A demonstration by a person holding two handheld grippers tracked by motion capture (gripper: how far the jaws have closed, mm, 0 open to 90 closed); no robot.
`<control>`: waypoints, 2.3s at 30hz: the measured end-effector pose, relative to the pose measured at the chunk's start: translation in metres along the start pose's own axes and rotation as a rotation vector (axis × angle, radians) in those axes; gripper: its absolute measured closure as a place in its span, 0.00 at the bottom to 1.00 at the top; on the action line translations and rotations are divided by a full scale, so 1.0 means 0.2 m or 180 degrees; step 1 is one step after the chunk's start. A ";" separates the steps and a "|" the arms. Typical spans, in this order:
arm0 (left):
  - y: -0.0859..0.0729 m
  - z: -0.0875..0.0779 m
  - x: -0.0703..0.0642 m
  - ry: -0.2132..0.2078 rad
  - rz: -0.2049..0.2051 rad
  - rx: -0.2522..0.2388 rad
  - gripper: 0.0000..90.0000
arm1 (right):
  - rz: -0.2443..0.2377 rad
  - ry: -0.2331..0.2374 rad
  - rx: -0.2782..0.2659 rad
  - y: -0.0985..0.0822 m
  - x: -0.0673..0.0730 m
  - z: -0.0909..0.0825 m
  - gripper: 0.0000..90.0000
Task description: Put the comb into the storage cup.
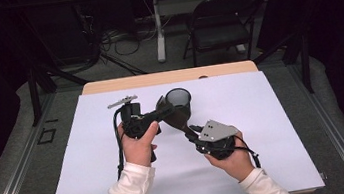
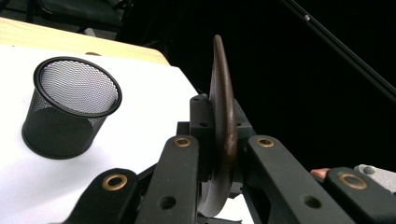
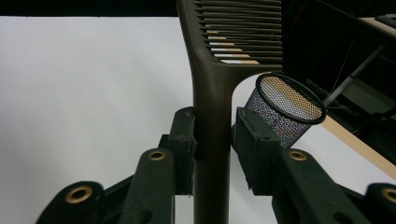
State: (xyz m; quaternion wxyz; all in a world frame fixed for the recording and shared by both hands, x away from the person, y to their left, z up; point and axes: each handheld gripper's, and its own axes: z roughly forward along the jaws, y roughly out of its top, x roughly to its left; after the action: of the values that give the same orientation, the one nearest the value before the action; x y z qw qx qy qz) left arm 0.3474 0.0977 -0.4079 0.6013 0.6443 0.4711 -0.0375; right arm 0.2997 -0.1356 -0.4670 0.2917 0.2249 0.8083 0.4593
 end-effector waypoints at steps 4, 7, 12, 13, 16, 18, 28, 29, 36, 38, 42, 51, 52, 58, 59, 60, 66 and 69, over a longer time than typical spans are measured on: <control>0.00 0.00 0.01 0.0017 -0.0031 -0.0010 0.95 | -0.0009 -0.0016 0.0016 0.00 0.00 0.00 0.70; 0.00 0.00 0.02 0.0033 -0.0025 -0.0019 0.95 | -0.0011 -0.0023 0.0029 0.00 0.00 0.00 0.67; 0.01 0.00 0.03 0.0064 -0.0038 -0.0031 0.95 | -0.0023 -0.0036 0.0037 0.00 0.00 0.01 0.61; 0.02 0.00 0.04 0.0087 -0.0035 -0.0035 0.95 | -0.0020 -0.0039 0.0038 0.01 0.00 0.01 0.58; 0.02 0.00 0.05 0.0097 -0.0050 -0.0050 0.95 | -0.0013 -0.0035 0.0036 0.01 0.00 0.01 0.57; 0.03 0.00 0.05 0.0103 -0.0052 -0.0066 0.95 | -0.0007 -0.0040 0.0029 0.01 0.00 0.01 0.54; 0.05 -0.01 0.07 0.0160 -0.0062 -0.0105 0.95 | -0.0033 -0.0028 0.0077 0.02 -0.02 0.01 0.46; 0.06 -0.01 0.07 0.0166 -0.0054 -0.0102 0.95 | -0.0033 -0.0028 0.0077 0.02 -0.02 0.01 0.46; 0.09 0.00 0.06 0.0189 -0.0020 -0.0116 0.95 | -0.0011 -0.0035 0.0047 0.03 -0.04 0.00 0.43; 0.10 0.00 0.06 0.0202 -0.0002 -0.0123 0.95 | 0.0002 -0.0053 0.0033 0.03 -0.05 0.00 0.42; 0.12 0.01 0.06 0.0232 0.0014 -0.0122 0.95 | 0.0021 -0.0100 0.0046 0.02 -0.06 0.00 0.38; 0.16 0.02 0.07 0.0253 0.0041 -0.0150 0.95 | 0.0283 -0.0068 0.0063 0.02 -0.09 0.00 0.29; 0.17 0.02 0.07 0.0257 0.0044 -0.0152 0.95 | 0.0303 -0.0065 0.0072 0.02 -0.09 0.00 0.28; 0.21 0.03 0.06 0.0279 0.0070 -0.0184 0.95 | 0.0415 0.0027 0.0114 0.02 -0.11 0.00 0.28; 0.22 0.03 0.06 0.0290 0.0082 -0.0183 0.95 | 0.0435 0.0036 0.0119 0.02 -0.11 0.00 0.28; 0.22 0.04 0.06 0.0298 0.0081 -0.0184 0.95 | 0.0439 0.0040 0.0126 0.02 -0.11 0.00 0.28; 0.26 0.05 0.06 0.0326 0.0119 -0.0195 0.95 | 0.0416 0.0041 0.0153 0.02 -0.11 -0.01 0.23; 0.28 0.06 0.06 0.0330 0.0142 -0.0198 0.95 | 0.0424 0.0054 0.0187 0.02 -0.12 -0.01 0.19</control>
State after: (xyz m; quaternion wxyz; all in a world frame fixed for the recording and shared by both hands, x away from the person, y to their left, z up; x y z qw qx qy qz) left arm 0.3964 0.1029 -0.3778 0.5965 0.6367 0.4880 0.0240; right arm 0.3160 -0.1495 -0.4573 0.2470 0.2828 0.8071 0.4556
